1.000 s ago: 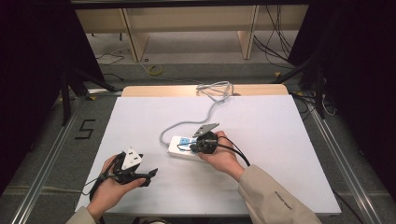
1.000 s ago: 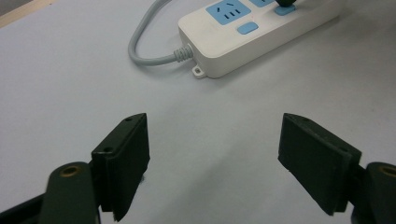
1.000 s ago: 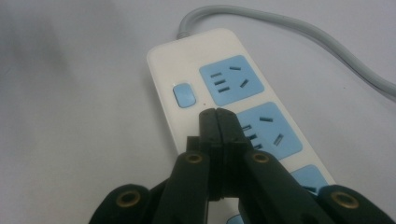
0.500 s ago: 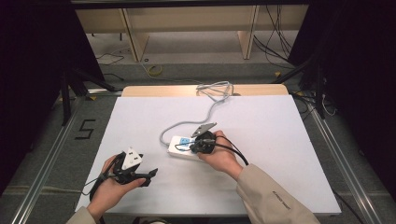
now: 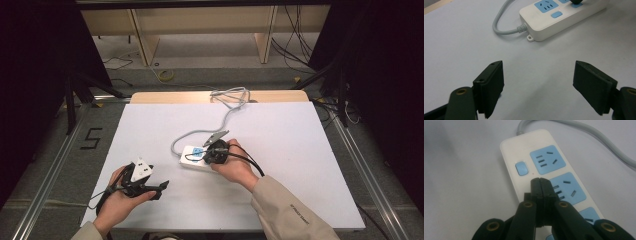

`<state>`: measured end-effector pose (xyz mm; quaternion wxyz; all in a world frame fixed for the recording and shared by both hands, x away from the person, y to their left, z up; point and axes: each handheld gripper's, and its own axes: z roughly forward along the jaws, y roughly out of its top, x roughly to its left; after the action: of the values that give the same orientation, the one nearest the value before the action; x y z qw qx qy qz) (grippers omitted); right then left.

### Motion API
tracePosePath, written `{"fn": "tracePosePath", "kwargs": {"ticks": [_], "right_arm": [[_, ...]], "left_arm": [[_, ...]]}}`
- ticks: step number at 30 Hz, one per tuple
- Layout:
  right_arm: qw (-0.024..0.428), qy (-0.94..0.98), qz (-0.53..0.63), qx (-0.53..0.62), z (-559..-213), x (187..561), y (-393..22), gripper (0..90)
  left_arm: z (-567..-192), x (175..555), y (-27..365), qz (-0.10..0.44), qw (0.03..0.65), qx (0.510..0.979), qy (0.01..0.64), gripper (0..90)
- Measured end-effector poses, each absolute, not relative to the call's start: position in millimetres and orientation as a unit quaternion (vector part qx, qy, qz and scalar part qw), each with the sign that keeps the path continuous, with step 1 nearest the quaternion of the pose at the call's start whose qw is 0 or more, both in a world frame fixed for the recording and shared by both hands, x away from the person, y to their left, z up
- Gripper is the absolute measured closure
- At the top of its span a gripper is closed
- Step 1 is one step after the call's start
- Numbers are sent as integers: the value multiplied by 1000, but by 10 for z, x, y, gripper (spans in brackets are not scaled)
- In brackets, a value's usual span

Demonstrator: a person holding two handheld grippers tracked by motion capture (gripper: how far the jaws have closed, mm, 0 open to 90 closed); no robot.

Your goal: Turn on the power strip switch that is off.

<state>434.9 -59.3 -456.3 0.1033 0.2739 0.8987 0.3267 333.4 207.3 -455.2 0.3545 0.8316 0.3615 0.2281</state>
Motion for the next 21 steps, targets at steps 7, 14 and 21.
{"fn": "tracePosePath", "kwargs": {"ticks": [7, 14, 21], "right_arm": [[104, 901, 318, 274, -4552, 4351, -571, 900], [103, 904, 311, 275, -4544, 4359, -570, 900], [103, 904, 310, 277, -4540, 4358, -552, 900]], "left_arm": [[-4552, 3333, 2072, 229, 354, 832, 362, 245], [-4554, 3331, 2066, 228, 355, 831, 362, 245], [-4554, 3330, 2064, 228, 354, 831, 362, 244]]}}
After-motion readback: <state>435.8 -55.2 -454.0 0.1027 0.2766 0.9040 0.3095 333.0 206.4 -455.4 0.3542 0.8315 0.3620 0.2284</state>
